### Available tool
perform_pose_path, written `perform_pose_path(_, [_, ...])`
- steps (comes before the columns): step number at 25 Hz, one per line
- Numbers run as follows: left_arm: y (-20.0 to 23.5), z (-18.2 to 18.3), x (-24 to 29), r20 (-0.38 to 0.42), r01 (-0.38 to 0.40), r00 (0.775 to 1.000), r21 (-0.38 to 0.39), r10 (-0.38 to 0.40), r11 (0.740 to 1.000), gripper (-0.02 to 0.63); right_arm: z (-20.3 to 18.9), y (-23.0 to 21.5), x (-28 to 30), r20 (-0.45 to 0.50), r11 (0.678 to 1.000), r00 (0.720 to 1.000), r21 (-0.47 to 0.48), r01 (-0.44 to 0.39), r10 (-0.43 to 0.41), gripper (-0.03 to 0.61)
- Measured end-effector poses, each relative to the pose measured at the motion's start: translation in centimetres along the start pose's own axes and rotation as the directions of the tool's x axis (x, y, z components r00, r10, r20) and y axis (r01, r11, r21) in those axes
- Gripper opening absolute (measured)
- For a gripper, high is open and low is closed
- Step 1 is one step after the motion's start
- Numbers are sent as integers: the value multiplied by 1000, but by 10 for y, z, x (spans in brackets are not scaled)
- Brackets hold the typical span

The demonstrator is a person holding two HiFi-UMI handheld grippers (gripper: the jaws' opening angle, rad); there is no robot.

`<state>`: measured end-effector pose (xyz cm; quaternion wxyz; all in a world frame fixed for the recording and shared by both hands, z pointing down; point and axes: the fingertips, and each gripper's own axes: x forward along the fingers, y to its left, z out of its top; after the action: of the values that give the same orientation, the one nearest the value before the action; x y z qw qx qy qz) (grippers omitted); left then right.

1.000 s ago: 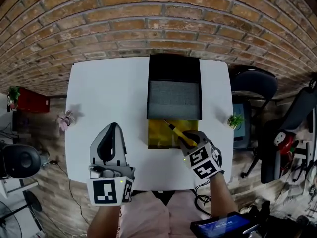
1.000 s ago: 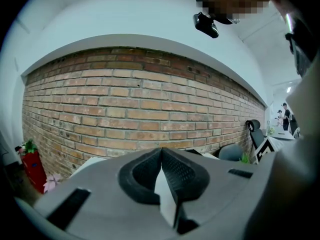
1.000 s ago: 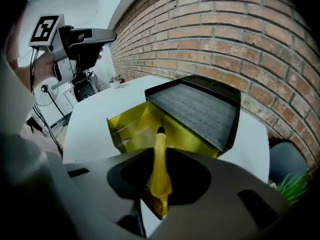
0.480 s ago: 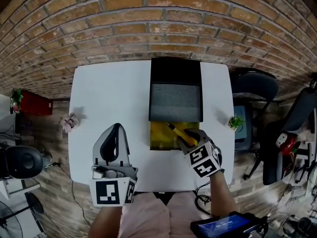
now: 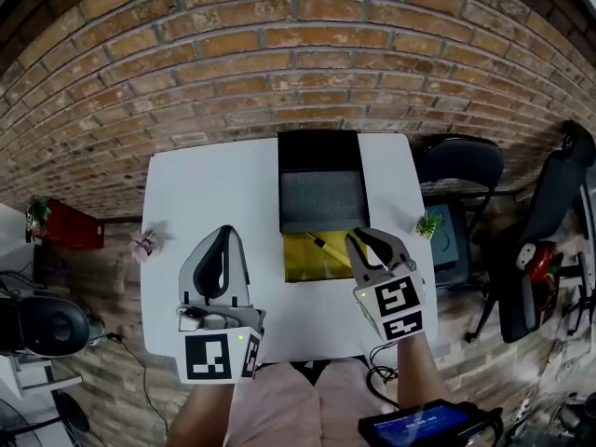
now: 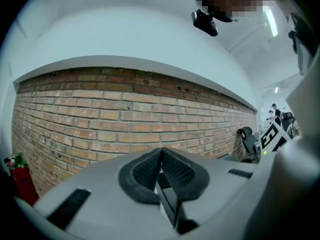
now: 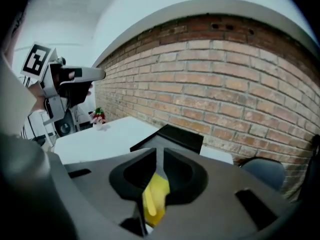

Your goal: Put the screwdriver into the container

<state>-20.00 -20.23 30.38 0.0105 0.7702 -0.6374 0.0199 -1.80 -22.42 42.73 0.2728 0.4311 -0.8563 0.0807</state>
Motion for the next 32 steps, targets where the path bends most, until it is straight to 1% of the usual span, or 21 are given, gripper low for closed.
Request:
perform_pose_path(2, [0,15,-3,36,9,999,10,-9,1000,12,26,-5,-17,91,998,995,30,48,-51,37])
perform_pose_path(4, [-2,30,-6,71,20,997,19,-21,1000,12,52,-9,-34,175,995,980,43,91,-97,23])
perform_pose_path(6, [-4,43,-9,101,34,994,26,-36,999,12,75,-12,-51,247,991,960,48,127,-135,6])
perform_pose_path(8, [-7,56,-12,129,47,990,33,-51,998,12,95,-13,-69,308,986,936,60,156,-167,3])
perform_pose_path(12, [-9,79,-17,180,54,982,32,-59,998,12,126,-14,-100,397,977,893,71,202,-214,2])
perform_pose_path(15, [-13,92,-20,209,63,975,37,-69,997,12,136,-14,-115,425,971,874,72,228,-237,0])
perform_pose_path(18, [-19,99,-23,222,79,971,45,-87,996,12,140,-14,-125,437,967,864,77,242,-251,0])
perform_pose_path(24, [-26,101,-27,226,95,969,42,-103,995,12,139,-10,-132,433,965,864,62,257,-258,0])
perform_pose_path(32, [-32,100,-27,222,110,968,42,-117,993,12,141,-10,-138,447,961,853,71,266,-269,-2])
